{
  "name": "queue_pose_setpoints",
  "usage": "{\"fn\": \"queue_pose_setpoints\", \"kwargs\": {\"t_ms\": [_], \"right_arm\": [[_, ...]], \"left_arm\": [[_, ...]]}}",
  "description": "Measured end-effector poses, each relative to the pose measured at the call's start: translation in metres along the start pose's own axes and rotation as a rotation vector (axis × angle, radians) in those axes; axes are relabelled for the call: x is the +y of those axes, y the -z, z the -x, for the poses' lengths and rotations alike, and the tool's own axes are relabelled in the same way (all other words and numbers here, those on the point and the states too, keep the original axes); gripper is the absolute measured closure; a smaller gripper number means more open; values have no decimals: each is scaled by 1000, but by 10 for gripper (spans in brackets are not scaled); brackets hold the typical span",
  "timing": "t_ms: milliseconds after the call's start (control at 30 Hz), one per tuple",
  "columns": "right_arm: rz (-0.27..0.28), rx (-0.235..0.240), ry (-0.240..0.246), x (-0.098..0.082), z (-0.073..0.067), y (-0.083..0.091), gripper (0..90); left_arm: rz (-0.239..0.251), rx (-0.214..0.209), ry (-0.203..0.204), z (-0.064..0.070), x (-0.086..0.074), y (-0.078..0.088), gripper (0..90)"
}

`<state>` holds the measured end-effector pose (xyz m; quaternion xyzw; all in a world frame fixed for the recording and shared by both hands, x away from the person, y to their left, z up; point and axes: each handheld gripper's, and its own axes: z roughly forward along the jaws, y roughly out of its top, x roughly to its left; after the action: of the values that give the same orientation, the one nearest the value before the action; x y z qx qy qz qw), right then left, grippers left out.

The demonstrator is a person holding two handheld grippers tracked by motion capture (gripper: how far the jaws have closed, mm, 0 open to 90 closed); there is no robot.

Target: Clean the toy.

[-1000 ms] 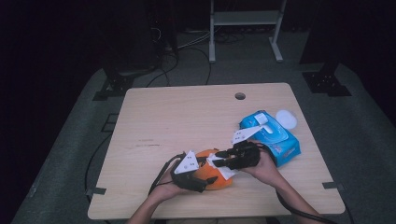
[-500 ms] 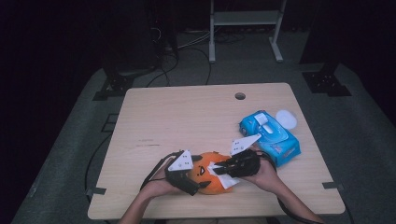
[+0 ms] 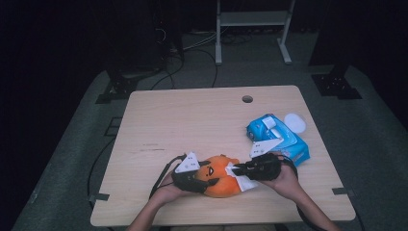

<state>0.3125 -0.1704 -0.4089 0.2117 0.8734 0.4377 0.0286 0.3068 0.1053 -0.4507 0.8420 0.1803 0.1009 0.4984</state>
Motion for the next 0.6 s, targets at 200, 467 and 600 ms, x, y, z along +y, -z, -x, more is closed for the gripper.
{"fn": "queue_pose_setpoints", "kwargs": {"t_ms": [200, 467, 600], "right_arm": [[-52, 10, 86, 4, -26, -15, 804], [10, -12, -2, -2, -1, -10, 805], [12, -15, -12, -6, 4, -8, 805]], "left_arm": [[26, -2, 20, -3, -1, 1, 271], [43, -15, 20, -8, 5, 14, 178], [44, 28, 8, -9, 4, 11, 264]]}}
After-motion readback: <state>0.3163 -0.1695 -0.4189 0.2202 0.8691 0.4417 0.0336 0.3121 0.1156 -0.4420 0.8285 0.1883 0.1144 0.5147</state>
